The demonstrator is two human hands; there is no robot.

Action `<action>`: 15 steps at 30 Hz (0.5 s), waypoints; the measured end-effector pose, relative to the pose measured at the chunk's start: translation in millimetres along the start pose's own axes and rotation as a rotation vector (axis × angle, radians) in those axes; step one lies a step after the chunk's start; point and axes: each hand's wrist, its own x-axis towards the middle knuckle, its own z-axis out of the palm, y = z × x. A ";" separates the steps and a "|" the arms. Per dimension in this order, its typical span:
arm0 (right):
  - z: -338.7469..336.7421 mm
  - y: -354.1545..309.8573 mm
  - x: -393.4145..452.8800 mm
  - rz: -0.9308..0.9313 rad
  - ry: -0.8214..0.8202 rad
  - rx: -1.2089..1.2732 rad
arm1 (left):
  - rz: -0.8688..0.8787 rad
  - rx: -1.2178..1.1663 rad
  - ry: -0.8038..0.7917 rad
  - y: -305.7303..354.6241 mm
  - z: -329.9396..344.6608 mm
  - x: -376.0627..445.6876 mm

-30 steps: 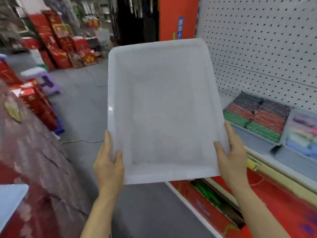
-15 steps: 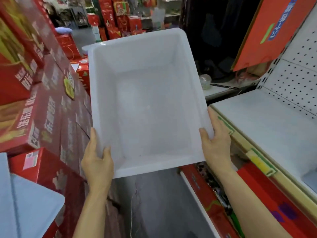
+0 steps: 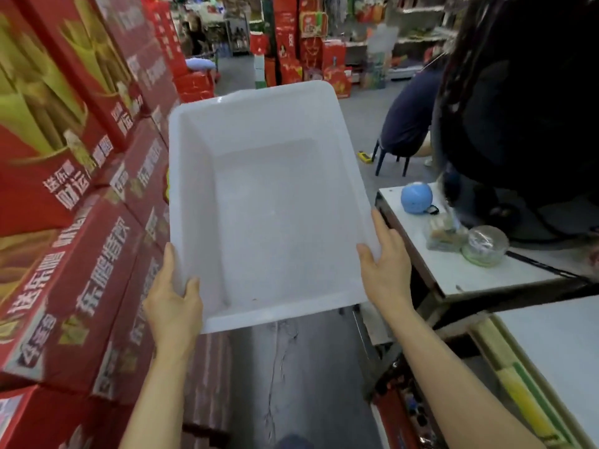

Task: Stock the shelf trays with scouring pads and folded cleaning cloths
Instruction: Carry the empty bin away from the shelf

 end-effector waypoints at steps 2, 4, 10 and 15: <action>17.0 2.1 28.5 0.005 -0.023 0.012 | -0.041 0.007 0.012 2.1 10.3 18.3; 37.4 4.2 60.4 -0.013 -0.044 0.032 | -0.052 0.014 0.045 3.8 22.6 43.2; 108.4 5.6 158.9 0.001 -0.025 0.061 | -0.075 0.024 0.099 -1.8 74.6 142.6; 166.5 5.4 240.3 0.003 -0.019 0.048 | -0.090 0.025 0.087 -7.2 115.8 231.1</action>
